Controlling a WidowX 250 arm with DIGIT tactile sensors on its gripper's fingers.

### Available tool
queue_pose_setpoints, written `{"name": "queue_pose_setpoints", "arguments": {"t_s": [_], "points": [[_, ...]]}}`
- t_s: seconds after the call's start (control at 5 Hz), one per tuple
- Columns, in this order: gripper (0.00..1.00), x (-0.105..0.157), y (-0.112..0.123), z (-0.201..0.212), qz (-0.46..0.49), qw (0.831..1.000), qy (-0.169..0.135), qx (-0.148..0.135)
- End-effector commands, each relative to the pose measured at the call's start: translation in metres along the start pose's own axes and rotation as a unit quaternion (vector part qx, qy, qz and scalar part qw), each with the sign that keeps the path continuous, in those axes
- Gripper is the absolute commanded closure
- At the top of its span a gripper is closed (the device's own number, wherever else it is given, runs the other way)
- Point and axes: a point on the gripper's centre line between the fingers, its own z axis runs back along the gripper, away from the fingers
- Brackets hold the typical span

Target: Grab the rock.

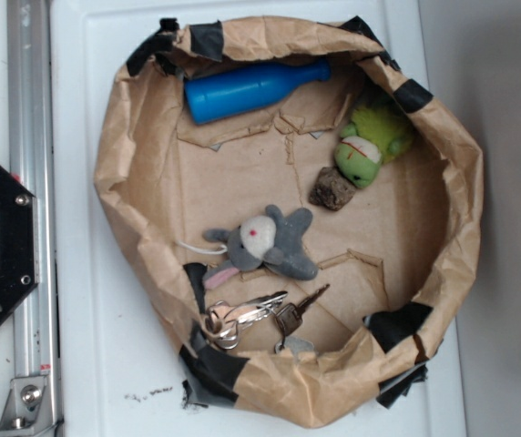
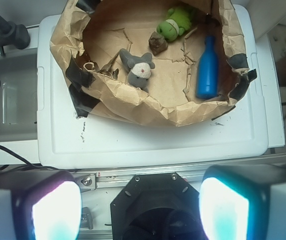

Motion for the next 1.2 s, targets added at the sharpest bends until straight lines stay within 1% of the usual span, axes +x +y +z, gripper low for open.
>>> {"name": "queue_pose_setpoints", "arguments": {"t_s": [0.0, 0.2, 0.4, 0.6, 0.8, 1.0], "points": [[0.00, 0.000, 0.000, 0.000, 0.000, 1.000, 0.000, 0.000], [0.00, 0.040, 0.012, -0.052, 0.119, 0.988, -0.098, 0.021], [0.00, 0.075, 0.022, -0.082, 0.245, 0.956, -0.163, -0.014], [0.00, 0.104, 0.033, -0.111, 0.310, 0.932, -0.185, -0.028], [0.00, 0.126, 0.044, -0.138, 0.328, 0.931, -0.161, -0.006], [0.00, 0.135, 0.052, -0.165, 0.328, 0.934, -0.141, 0.005]]}}
